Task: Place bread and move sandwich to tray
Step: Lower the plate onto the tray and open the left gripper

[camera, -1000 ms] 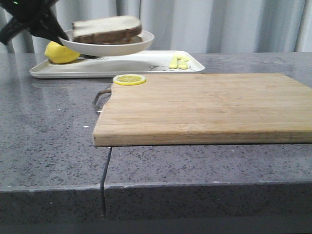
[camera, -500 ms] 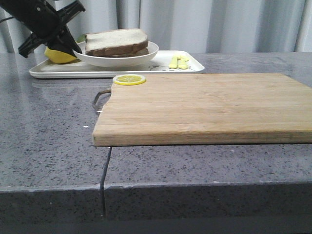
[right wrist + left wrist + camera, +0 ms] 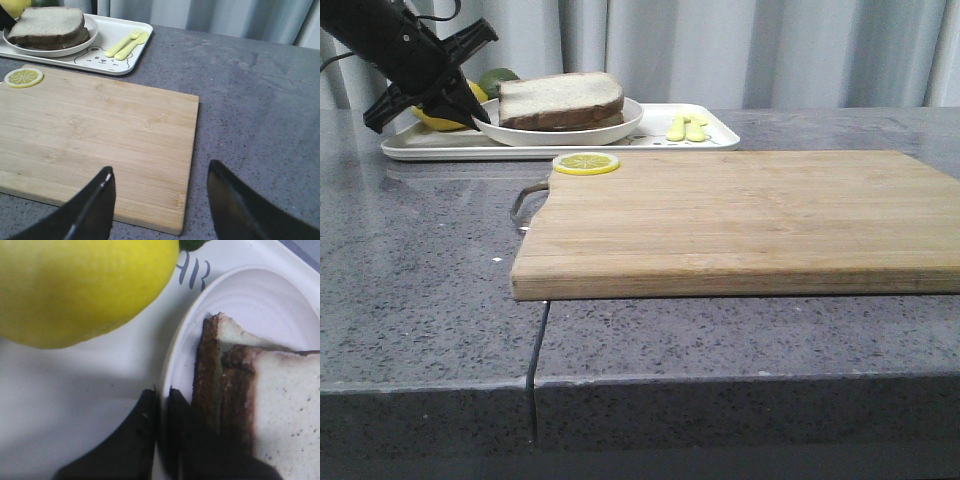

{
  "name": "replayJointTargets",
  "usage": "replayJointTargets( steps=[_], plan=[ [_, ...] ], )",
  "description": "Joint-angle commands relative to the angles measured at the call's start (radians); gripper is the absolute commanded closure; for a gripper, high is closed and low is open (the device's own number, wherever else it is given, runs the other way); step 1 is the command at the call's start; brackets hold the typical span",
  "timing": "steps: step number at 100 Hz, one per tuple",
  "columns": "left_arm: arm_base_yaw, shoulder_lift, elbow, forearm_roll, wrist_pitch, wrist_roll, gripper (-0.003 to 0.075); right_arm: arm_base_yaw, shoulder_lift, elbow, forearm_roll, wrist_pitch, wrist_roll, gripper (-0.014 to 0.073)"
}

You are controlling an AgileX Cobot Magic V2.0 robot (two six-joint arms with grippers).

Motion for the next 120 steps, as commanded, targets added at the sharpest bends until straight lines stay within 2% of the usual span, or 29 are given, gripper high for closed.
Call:
replayJointTargets(
  steps=[1, 47, 59, 85, 120],
  plan=[
    [-0.008, -0.073, -0.039, -0.071, -0.056, -0.007, 0.0739, -0.007, 0.003, -0.026, -0.013, -0.068, -0.004, 0.0169],
    [-0.008, -0.073, -0.039, -0.067, -0.021, -0.007, 0.0732, -0.007, 0.003, -0.026, -0.013, -0.068, -0.004, 0.0169],
    [-0.008, -0.073, -0.039, -0.065, -0.021, -0.007, 0.0668, -0.007, 0.003, -0.026, -0.013, -0.066, -0.004, 0.0169],
    [-0.008, -0.073, -0.039, -0.059, -0.004, -0.007, 0.0471, -0.007, 0.003, -0.026, -0.013, -0.062, -0.004, 0.0169],
    [-0.004, -0.075, -0.039, -0.014, 0.028, -0.007, 0.0456, -0.007, 0.003, -0.026, -0.013, -0.037, -0.004, 0.0169]
  ],
)
